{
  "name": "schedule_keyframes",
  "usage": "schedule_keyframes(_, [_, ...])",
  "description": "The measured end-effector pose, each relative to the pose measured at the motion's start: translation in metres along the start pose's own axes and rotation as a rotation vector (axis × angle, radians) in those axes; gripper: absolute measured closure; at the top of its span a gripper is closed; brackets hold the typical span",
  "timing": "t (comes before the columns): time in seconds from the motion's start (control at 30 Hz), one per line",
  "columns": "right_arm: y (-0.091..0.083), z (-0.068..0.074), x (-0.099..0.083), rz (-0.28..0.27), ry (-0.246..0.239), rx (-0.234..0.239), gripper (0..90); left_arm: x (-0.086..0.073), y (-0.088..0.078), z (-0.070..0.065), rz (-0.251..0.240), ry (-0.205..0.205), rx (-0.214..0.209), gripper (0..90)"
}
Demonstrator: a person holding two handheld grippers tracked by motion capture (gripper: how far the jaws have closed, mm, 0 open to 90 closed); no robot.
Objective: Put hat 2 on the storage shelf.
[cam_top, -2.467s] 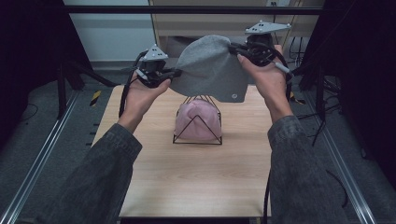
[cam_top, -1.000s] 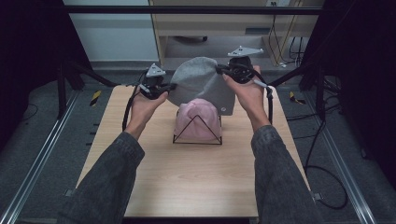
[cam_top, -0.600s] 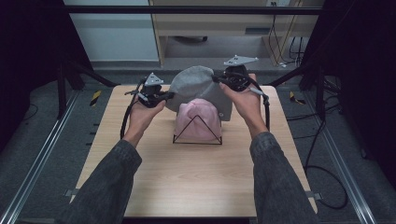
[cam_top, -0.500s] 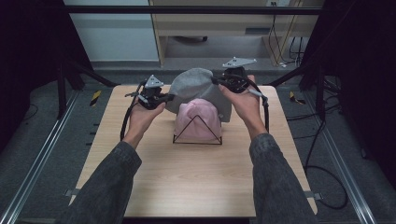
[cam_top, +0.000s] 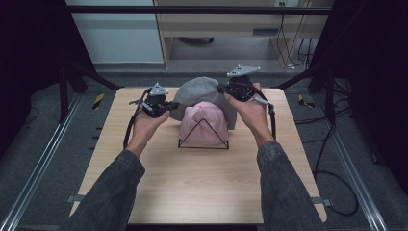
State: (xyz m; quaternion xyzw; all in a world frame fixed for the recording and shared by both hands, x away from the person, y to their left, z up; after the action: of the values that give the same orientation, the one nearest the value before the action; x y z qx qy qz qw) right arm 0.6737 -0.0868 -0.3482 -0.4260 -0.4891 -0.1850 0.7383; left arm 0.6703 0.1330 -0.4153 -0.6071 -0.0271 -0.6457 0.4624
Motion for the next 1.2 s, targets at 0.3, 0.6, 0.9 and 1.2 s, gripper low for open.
schedule_keyframes(0.3, [0.001, -0.001, -0.005, 0.014, 0.0, 0.001, 86.0, -0.005, 0.005, -0.007, 0.009, 0.003, -0.011, 87.6])
schedule_keyframes(0.6, [0.004, -0.003, -0.015, 0.032, 0.007, 0.0, 86.0, -0.012, 0.009, -0.01, 0.023, 0.001, -0.021, 87.5])
schedule_keyframes(0.9, [0.005, -0.003, -0.019, 0.036, 0.01, 0.004, 86.0, -0.015, 0.01, -0.013, 0.024, -0.001, -0.023, 87.5])
schedule_keyframes(1.2, [0.002, -0.005, -0.026, 0.047, 0.015, 0.008, 86.0, -0.018, 0.012, -0.019, 0.046, 0.009, -0.028, 87.5])
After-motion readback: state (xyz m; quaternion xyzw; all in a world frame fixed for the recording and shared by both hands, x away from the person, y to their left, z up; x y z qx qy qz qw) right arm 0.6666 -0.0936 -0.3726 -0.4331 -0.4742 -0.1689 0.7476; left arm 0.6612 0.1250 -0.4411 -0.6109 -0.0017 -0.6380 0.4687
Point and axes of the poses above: each handheld gripper's, and its own axes: y roughly forward along the jaws, x roughly out of its top, z roughly to its left, the point moved 7 cm from there along y, roughly forward along the jaws, and after that the axes turned 15 degrees about y, right-handed, at the moved point
